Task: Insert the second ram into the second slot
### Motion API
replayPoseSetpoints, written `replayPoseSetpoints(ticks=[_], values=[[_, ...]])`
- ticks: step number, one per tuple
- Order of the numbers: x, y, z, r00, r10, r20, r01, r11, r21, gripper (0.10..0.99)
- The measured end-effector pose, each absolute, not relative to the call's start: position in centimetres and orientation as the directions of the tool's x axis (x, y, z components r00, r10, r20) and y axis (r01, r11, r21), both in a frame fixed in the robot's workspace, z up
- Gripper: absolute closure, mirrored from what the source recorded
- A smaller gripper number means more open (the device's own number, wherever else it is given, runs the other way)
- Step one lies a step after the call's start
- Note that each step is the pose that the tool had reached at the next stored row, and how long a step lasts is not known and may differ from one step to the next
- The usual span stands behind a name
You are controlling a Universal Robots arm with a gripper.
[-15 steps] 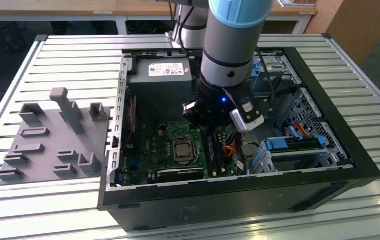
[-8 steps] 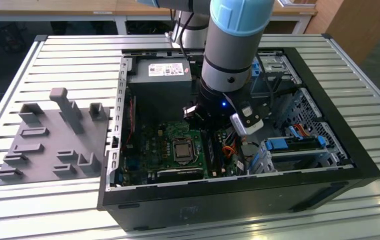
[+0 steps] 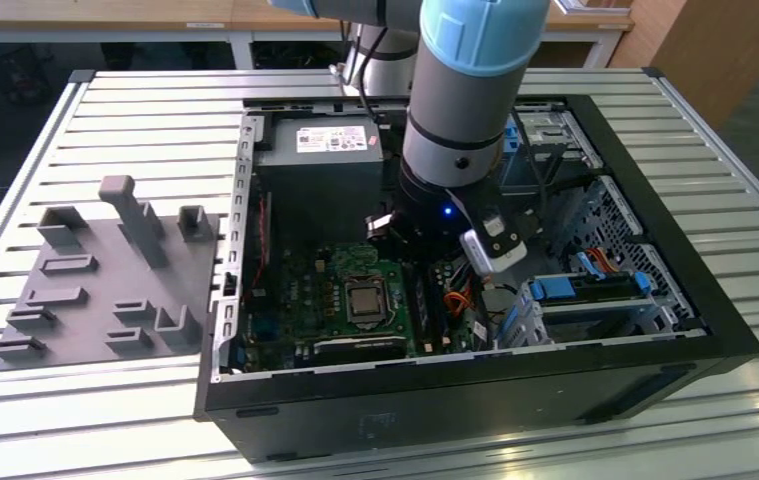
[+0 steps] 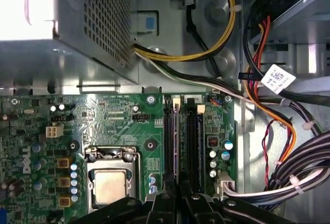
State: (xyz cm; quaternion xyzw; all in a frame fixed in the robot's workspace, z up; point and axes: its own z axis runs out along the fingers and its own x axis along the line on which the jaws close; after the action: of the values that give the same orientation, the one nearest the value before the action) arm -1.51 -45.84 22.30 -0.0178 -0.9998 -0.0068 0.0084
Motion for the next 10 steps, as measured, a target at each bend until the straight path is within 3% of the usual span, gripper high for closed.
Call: replayPoseSetpoints(ticks=[10], values=[[-1.54, -46.32, 22.29, -0.999, 0.035, 0.017, 0.035, 0.999, 0.013, 0.945]])
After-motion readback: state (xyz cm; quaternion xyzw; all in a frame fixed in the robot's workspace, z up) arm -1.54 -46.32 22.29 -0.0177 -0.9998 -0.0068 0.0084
